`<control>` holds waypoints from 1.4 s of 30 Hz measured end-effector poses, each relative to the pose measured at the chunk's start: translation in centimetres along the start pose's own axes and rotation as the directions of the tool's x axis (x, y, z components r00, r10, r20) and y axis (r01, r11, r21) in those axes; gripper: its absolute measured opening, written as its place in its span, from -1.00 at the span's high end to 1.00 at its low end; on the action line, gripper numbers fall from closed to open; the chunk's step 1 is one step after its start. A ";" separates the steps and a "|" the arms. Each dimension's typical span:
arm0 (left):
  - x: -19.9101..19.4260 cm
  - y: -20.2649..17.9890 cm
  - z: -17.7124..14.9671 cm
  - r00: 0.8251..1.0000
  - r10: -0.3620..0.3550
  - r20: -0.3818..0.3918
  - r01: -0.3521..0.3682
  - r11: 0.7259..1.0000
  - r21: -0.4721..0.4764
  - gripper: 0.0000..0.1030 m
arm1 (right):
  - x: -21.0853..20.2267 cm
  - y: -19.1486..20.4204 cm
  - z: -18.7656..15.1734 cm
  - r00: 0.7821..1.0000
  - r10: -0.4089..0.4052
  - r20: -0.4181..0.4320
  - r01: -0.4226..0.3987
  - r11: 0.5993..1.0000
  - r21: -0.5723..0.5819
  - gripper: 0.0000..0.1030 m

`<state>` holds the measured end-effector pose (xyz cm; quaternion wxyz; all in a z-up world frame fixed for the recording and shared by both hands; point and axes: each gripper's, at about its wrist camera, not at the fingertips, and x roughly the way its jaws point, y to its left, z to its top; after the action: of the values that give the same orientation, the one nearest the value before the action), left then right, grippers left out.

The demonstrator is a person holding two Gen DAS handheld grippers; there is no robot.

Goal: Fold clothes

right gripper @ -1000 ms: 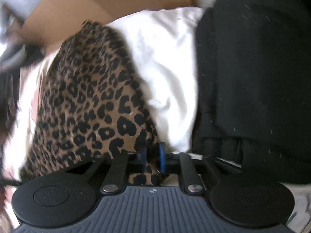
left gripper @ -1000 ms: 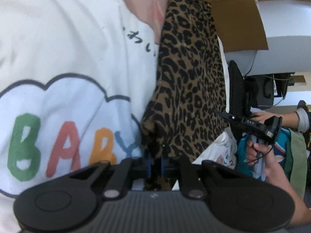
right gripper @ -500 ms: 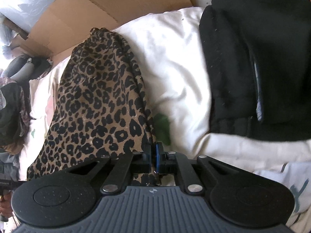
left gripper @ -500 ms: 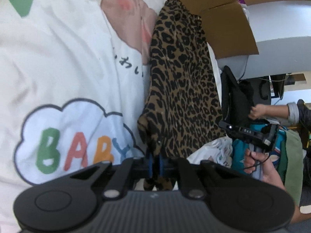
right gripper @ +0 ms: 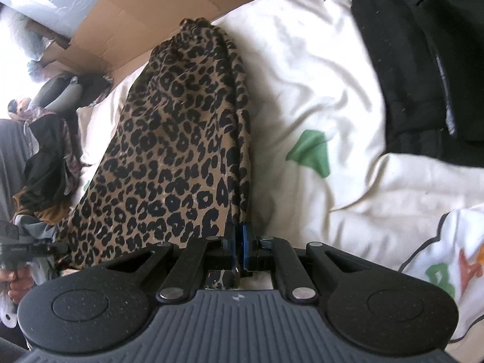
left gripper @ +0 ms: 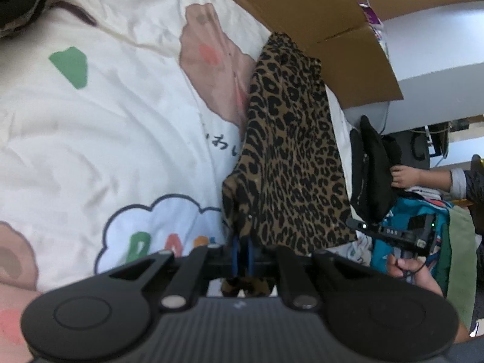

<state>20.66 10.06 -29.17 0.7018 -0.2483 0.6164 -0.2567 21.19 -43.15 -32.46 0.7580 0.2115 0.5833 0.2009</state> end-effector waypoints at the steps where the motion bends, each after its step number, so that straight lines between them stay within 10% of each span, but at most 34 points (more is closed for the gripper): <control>1: 0.0 0.2 0.0 1.000 0.003 0.001 -0.003 1.000 -0.001 0.87 | 0.0 -0.1 0.0 1.000 0.003 -0.004 -0.003 1.000 0.000 0.96; 14: 4.7 3.4 -0.7 0.998 0.054 -0.031 -0.054 0.999 0.008 0.55 | 1.8 -1.4 0.7 0.999 -0.054 -0.001 0.054 0.996 -0.073 0.93; 26: 5.1 5.8 -1.3 0.998 -0.060 0.025 0.060 0.998 -0.012 0.07 | 3.6 -2.3 1.4 0.998 -0.010 -0.057 0.006 0.997 -0.072 0.37; 34: 5.2 6.5 -1.8 0.996 -0.090 0.008 0.091 0.994 -0.062 0.51 | 4.2 -2.3 1.5 0.994 0.048 -0.103 -0.055 0.996 -0.065 0.47; 36: 5.6 6.0 -1.8 0.996 -0.083 -0.016 0.082 0.995 -0.050 0.81 | 4.3 -1.9 1.7 0.992 0.045 -0.115 -0.055 0.995 -0.079 0.82; 42: 4.3 5.1 -2.0 0.994 -0.111 0.003 0.111 0.992 -0.065 0.87 | 3.4 -0.6 2.1 0.991 0.049 -0.128 -0.067 0.988 -0.136 0.94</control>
<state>19.37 10.97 -35.98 0.6779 -0.3048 0.6096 -0.2755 24.07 -41.96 -35.03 0.7270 0.1619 0.6075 0.2762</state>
